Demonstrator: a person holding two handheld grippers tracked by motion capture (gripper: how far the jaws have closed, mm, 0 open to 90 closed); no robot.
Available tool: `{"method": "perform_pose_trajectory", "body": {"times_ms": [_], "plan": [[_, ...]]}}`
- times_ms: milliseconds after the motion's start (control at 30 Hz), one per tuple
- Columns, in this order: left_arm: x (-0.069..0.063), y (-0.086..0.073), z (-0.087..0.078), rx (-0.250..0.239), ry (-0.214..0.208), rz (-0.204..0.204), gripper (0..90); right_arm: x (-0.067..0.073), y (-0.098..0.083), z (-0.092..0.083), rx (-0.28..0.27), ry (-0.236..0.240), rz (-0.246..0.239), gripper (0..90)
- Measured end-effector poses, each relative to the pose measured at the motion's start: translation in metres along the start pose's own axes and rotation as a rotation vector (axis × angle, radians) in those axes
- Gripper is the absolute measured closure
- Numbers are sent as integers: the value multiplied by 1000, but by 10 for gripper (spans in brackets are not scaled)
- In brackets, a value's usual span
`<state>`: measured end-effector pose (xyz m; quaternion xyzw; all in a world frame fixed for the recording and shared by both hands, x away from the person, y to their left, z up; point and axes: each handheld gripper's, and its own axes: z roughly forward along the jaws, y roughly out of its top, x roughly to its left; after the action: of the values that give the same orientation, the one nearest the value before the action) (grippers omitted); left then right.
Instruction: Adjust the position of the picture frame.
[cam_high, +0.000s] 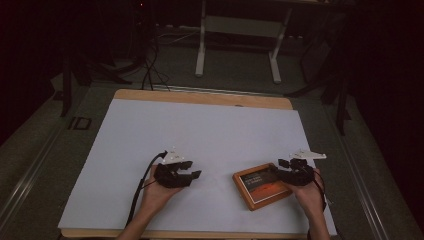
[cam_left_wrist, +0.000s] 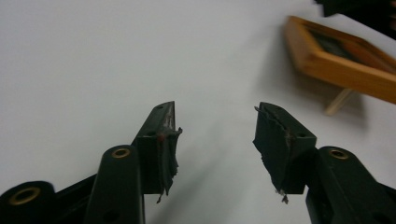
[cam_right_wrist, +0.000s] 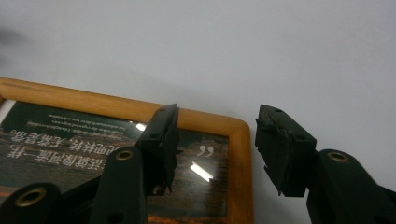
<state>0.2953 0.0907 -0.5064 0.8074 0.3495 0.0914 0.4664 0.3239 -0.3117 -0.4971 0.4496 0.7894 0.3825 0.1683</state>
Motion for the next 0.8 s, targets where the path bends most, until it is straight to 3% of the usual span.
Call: {"method": "perform_pose_trajectory", "body": {"times_ms": [167,267,367,567,733,800], "plan": [[-26,2,22,37,-74,55,513,0,0,1,-3,7,3,485],[-37,2,33,56,-97,86,531,-1,0,2,-6,11,6,485],[-47,1,43,81,-106,131,551,-2,-1,2,-7,8,11,485],[-70,2,61,107,-160,182,609,-4,-2,0,-11,8,16,484],[-83,3,77,108,-189,204,658,-4,-2,0,-15,9,17,484],[-88,4,82,108,-183,213,664,-4,-2,0,-17,8,18,484]]}}
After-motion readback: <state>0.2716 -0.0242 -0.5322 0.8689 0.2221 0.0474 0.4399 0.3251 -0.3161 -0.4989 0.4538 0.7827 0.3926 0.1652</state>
